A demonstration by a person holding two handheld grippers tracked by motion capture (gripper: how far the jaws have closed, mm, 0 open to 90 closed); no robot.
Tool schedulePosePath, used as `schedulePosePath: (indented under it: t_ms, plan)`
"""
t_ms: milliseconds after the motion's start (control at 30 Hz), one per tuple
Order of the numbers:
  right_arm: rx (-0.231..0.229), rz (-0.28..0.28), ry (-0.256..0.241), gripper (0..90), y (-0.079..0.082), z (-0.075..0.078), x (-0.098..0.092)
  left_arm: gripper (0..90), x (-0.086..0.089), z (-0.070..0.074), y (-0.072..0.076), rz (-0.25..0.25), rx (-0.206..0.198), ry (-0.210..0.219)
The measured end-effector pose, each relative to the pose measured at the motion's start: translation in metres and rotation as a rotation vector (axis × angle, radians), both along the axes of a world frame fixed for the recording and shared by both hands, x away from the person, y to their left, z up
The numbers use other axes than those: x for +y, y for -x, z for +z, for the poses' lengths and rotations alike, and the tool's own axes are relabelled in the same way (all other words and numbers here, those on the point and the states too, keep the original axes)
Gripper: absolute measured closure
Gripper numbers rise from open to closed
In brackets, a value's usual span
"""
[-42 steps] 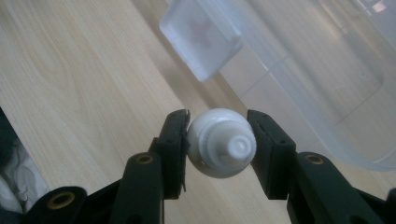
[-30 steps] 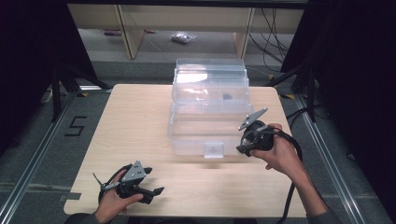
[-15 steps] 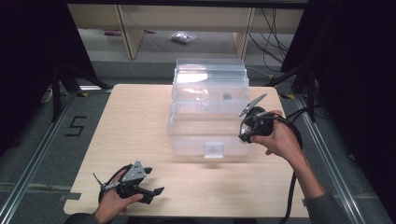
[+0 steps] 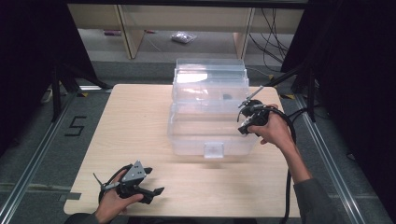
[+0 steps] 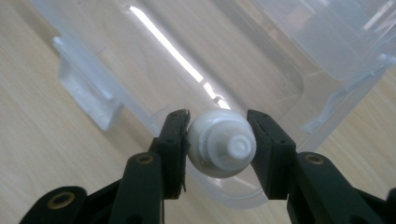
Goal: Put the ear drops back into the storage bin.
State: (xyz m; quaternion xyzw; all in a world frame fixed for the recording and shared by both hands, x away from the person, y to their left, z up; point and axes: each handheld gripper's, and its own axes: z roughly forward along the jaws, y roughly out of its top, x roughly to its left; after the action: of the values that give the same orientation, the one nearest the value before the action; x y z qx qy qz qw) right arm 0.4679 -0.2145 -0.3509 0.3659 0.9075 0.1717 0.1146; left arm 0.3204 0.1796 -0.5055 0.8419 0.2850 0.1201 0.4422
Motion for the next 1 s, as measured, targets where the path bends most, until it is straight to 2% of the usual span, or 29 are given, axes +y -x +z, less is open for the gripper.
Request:
schedulePosePath:
  t_ms: [400,500,600,767,833,867,1000]
  plan:
    - [0.042,-0.036,0.027,60.2,-0.028,-0.029,0.002,14.8,0.000,0.000,0.000,0.000,-0.001,0.005]
    - [0.065,-0.043,0.036,60.2,-0.032,-0.038,0.002,14.8,0.001,0.001,-0.001,-0.011,-0.006,-0.022]
    - [0.074,-0.052,0.046,60.2,-0.035,-0.046,0.004,14.9,0.000,0.000,0.000,-0.002,0.002,0.001]
    - [0.091,-0.049,0.051,60.2,-0.041,-0.055,0.006,14.8,0.000,0.000,0.000,-0.003,0.002,0.002]
    - [0.098,-0.053,0.053,60.2,-0.043,-0.059,0.007,14.8,0.001,0.001,-0.001,-0.014,-0.006,-0.027]
    - [0.104,-0.056,0.053,60.2,-0.043,-0.060,0.007,14.8,0.000,0.000,0.000,-0.004,0.002,0.004]
    - [0.115,-0.051,0.049,60.1,-0.047,-0.066,0.007,14.8,-0.001,0.000,0.000,-0.004,0.003,0.003]
